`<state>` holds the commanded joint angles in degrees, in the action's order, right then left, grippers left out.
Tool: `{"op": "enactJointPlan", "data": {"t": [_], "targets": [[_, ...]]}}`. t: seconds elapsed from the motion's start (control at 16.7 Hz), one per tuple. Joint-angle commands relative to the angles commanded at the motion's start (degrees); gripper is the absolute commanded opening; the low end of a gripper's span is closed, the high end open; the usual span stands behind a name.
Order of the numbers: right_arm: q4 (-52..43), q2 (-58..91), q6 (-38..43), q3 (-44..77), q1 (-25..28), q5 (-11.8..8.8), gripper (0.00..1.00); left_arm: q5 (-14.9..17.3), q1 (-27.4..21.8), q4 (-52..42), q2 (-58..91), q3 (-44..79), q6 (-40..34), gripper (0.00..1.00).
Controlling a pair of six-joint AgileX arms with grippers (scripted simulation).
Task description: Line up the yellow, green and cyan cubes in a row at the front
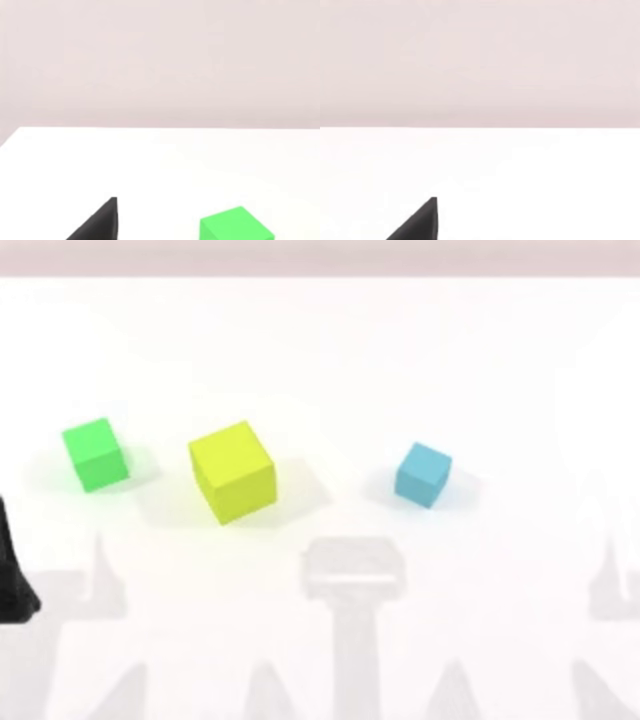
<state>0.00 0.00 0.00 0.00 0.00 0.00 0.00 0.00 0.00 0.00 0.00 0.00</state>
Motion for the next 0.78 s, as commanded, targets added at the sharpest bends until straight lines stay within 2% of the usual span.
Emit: {"op": "enactJointPlan", "data": {"t": [0.36, 0.54, 0.78], "targets": [[-4.11, 5.81, -1.6, 5.8, 1.69, -0.17, 1.0, 0.0, 0.0, 0.0, 0.0, 0.0, 0.0, 1.0], [-10.91, 16.44, -4.23, 16.41, 4.18, -0.14, 1.0, 0.0, 0.0, 0.0, 0.0, 0.0, 0.0, 1.0], [-23.53, 38.72, -9.02, 37.37, 8.52, 0.08, 1.0, 0.0, 0.0, 0.0, 0.0, 0.0, 0.0, 1.0]]}}
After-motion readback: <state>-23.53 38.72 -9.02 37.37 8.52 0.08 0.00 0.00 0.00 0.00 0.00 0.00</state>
